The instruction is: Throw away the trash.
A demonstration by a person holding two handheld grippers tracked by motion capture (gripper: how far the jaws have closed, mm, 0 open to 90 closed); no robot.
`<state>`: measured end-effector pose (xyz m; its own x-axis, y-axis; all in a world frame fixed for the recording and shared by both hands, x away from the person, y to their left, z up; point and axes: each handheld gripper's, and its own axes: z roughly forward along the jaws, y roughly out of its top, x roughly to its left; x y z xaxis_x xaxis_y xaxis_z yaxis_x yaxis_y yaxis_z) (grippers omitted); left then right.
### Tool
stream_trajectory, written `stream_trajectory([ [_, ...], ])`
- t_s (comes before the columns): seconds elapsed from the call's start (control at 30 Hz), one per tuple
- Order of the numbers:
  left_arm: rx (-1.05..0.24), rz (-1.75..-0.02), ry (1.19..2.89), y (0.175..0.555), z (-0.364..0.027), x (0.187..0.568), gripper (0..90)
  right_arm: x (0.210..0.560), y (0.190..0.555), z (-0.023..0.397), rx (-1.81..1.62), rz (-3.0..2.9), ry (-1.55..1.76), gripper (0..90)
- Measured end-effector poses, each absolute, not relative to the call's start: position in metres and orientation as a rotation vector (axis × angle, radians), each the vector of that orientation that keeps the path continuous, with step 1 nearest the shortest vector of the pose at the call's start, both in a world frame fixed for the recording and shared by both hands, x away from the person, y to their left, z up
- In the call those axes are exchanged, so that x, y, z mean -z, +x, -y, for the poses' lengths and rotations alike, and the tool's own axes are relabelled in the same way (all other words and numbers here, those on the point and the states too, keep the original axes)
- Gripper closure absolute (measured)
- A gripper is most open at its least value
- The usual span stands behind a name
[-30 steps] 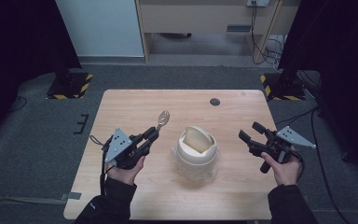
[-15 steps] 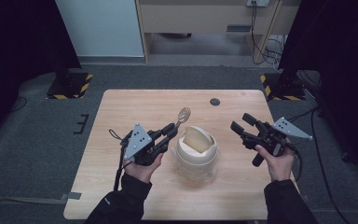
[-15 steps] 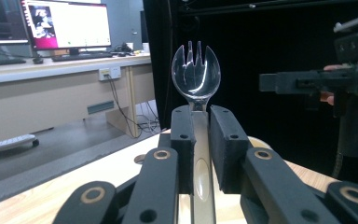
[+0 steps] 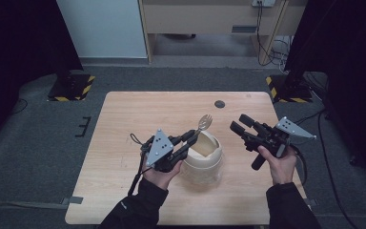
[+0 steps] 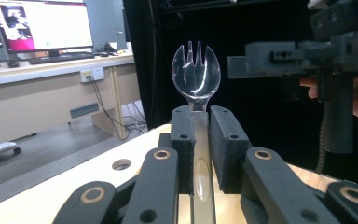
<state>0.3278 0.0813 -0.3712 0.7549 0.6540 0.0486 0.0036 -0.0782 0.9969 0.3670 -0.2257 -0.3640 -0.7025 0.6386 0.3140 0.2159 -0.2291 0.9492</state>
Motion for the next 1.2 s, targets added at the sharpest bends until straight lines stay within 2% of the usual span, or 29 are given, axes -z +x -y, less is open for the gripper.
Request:
stream_trajectory([
  [0.37,-0.58,-0.492,1.602,0.328,-0.053,0.373,79.7,0.358,0.364,0.212,-2.102,-1.798,0.972,44.4],
  [0.53,-0.588,-0.475,1.611,0.325,-0.046,0.376,79.7,0.361,0.365,0.208,-2.118,-1.854,0.988,59.3],
  [0.57,-0.588,-0.474,1.609,0.325,-0.045,0.376,79.7,0.361,0.365,0.208,-2.118,-1.854,0.988,59.3],
  [0.63,-0.587,-0.47,1.61,0.324,-0.044,0.376,79.7,0.362,0.364,0.207,-2.129,-1.876,0.998,66.5],
  [0.67,-0.585,-0.471,1.611,0.325,-0.043,0.377,79.7,0.363,0.364,0.206,-2.152,-1.874,1.023,75.2],
  [0.73,-0.582,-0.474,1.617,0.325,-0.043,0.377,79.8,0.363,0.364,0.205,-2.207,-1.849,1.056,82.6],
  [0.9,-0.548,-0.484,1.597,0.322,-0.047,0.377,78.9,0.363,0.363,0.204,-2.258,-1.834,1.071,84.3],
  [0.97,-0.534,-0.491,1.59,0.32,-0.051,0.375,74.5,0.362,0.361,0.205,-2.261,-1.831,1.064,85.2],
  [1.2,-0.508,-0.555,1.581,0.314,-0.089,0.368,67.8,0.351,0.357,0.219,-2.28,-1.753,1.027,85.4],
])
